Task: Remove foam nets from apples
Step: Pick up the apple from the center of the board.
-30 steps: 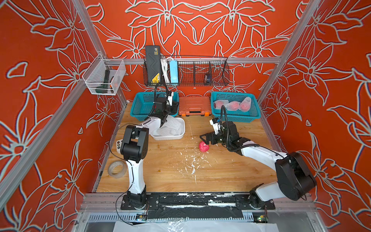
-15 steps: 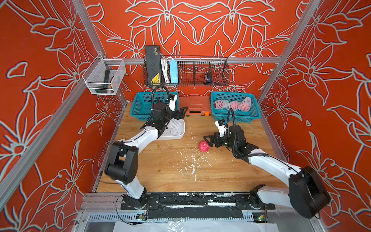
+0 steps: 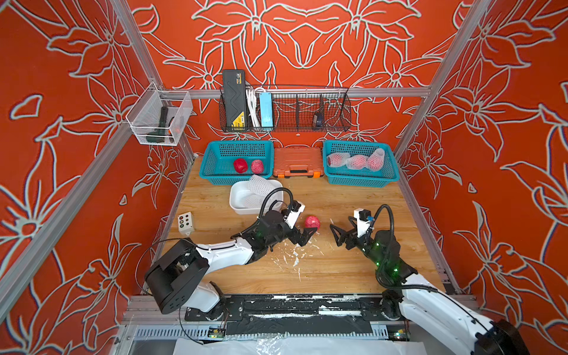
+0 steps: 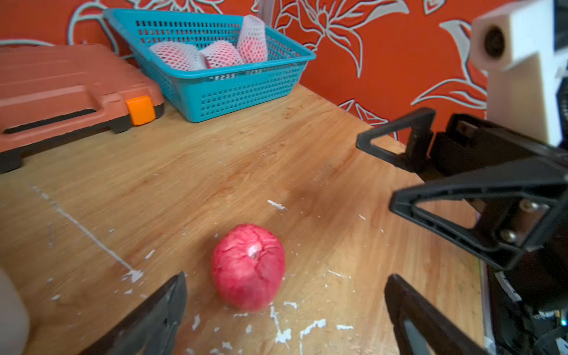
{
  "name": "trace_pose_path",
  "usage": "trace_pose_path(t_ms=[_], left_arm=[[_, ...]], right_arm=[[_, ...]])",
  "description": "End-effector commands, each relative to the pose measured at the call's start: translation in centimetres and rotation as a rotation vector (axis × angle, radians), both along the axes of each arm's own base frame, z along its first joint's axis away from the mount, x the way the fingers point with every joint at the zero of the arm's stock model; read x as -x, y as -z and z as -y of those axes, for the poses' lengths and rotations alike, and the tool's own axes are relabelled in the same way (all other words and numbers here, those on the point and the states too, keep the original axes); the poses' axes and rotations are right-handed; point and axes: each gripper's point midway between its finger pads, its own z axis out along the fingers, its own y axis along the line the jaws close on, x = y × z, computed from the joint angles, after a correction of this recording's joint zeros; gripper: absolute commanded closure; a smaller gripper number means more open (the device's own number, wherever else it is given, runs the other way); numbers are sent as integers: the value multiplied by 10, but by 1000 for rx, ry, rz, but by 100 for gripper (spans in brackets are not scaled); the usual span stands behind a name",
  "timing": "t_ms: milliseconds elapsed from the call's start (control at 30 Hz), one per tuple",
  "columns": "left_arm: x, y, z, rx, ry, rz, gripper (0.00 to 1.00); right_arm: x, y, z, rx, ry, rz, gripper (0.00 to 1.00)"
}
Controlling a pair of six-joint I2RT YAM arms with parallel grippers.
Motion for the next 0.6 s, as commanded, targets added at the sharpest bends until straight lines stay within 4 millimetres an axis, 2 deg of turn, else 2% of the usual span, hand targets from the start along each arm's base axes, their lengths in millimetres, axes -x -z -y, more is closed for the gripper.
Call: trace_pose_path(t_ms=[0,233,400,567], left_arm=[[-7,-11,10,16,-14,76,2],[-12,1,25,15,25,76,2],[-10,11,22,19,21,72,2],[-8,22,28,12,52,57,2]], right_arm=[[-3,-21,5,-27,40,97,2],[-4,-20,10,-34,68,90,2],[-7,-16,9,-24,75,72,2],[-8,-14,11,-5,85,68,2]])
